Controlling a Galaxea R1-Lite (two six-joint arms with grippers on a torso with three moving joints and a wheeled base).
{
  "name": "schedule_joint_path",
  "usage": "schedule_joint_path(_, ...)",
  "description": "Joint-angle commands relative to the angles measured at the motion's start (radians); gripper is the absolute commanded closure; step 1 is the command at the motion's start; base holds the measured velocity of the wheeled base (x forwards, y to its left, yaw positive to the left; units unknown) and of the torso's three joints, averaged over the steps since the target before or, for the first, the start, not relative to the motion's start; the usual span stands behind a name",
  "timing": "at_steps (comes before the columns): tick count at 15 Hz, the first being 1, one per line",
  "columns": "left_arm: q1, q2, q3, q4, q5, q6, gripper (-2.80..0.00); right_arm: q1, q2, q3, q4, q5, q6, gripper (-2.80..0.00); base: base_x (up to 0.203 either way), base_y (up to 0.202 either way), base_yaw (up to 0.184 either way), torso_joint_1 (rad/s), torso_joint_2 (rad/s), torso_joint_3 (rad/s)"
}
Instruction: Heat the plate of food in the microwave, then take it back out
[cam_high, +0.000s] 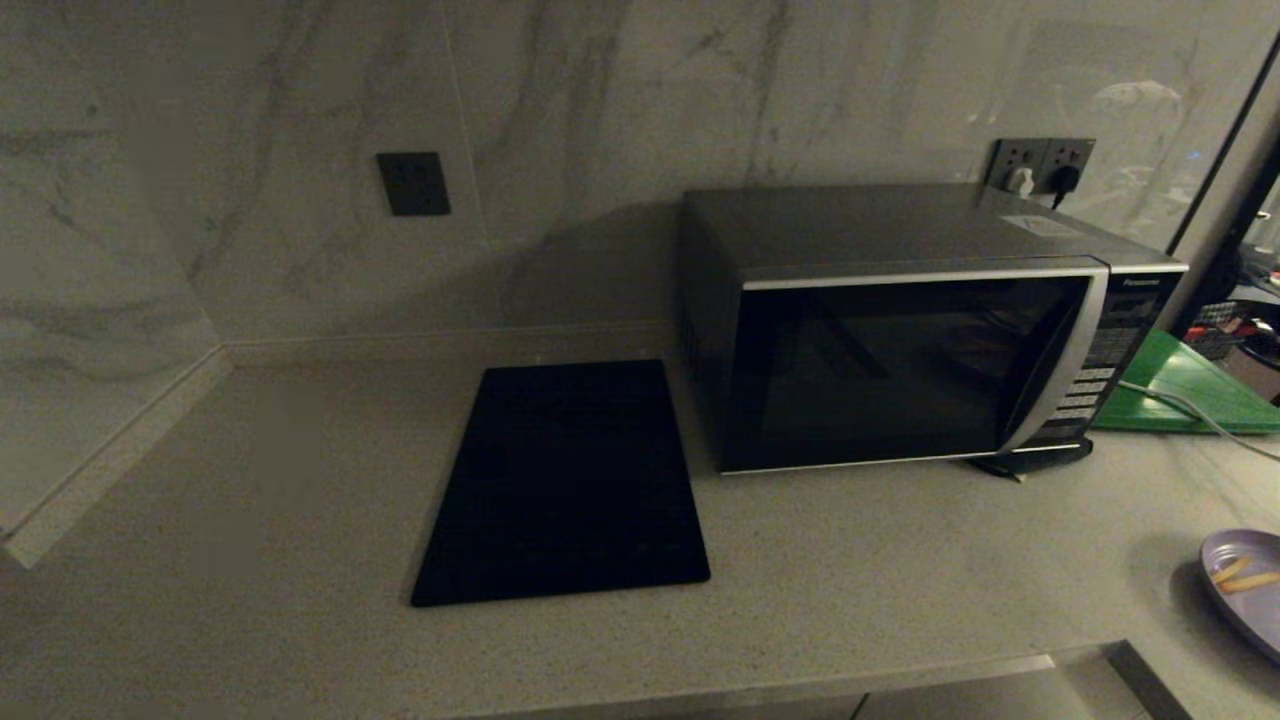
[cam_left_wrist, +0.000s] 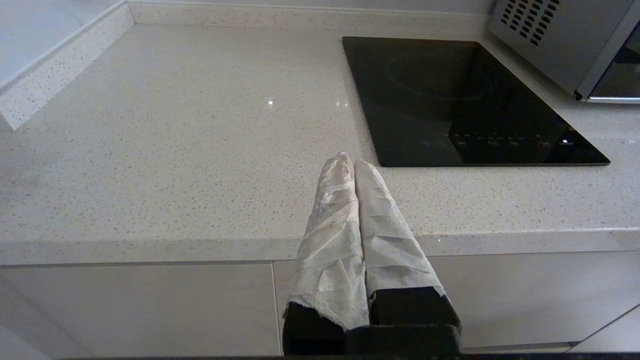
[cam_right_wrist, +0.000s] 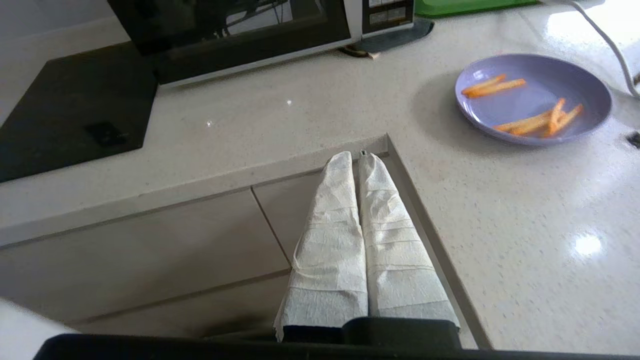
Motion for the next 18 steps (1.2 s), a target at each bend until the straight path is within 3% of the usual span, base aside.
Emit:
schedule_joint_path(1,0.001,0.0,0.0,0.0,0.001,-0.001,0.0,0.0,-0.002,0.109,-0.152,-0.003,-0.002,0.0,0.0,0.0,0.0,0.0,0.0,0.0)
schedule_joint_path(10,0.001,0.0,0.0,0.0,0.0,-0.001,0.0,0.0,-0.002,0.727,-0.866,0.008,-0.12,0.0,0.0,0.0,0.0,0.0,0.0,0.0)
schedule_joint_path(12,0.001,0.0,0.0,0.0,0.0,-0.001,0.0,0.0,-0.002,0.763,-0.91,0.064,-0.135,0.0,0.0,0.0,0.0,0.0,0.0,0.0)
schedule_joint_path(16,0.001,0.0,0.0,0.0,0.0,-0.001,0.0,0.0,-0.002,0.764,-0.86,0.071,-0.148,0.0,0.0,0.0,0.0,0.0,0.0,0.0)
schedule_joint_path(18,0.001,0.0,0.0,0.0,0.0,-0.001,0.0,0.001,-0.002,0.764,-0.861,0.068,-0.114,0.0,0.0,0.0,0.0,0.0,0.0,0.0)
